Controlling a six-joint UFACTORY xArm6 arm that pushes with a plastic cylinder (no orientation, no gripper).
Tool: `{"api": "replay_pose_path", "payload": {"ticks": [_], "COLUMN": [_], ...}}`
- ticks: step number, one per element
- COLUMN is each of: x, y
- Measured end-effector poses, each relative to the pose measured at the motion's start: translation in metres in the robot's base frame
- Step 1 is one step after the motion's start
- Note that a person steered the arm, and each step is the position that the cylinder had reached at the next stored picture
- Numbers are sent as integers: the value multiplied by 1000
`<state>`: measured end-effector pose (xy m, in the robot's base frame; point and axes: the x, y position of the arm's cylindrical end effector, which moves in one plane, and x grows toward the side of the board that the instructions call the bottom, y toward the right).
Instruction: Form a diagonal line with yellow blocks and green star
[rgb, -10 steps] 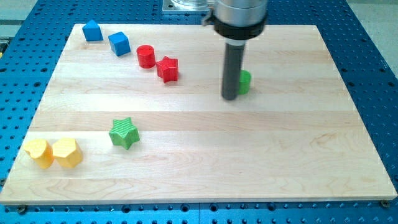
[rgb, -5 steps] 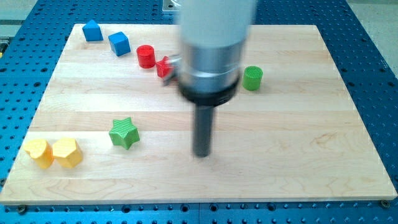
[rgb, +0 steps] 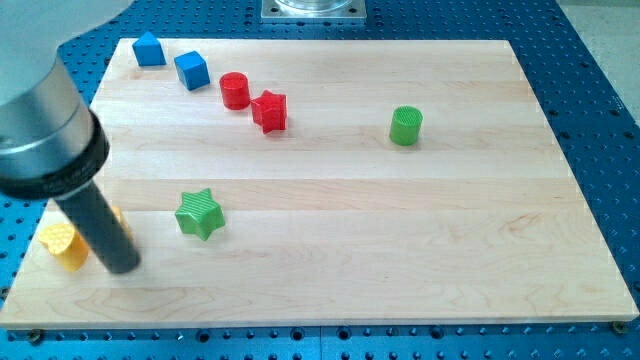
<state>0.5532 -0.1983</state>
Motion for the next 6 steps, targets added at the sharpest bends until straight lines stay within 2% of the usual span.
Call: {"api": "replay_pose_path", "payload": {"ticks": [2,3,4,5,6], "x": [-22,-76,-119,-95,-61], "y": [1,15,1,-73,-41]}}
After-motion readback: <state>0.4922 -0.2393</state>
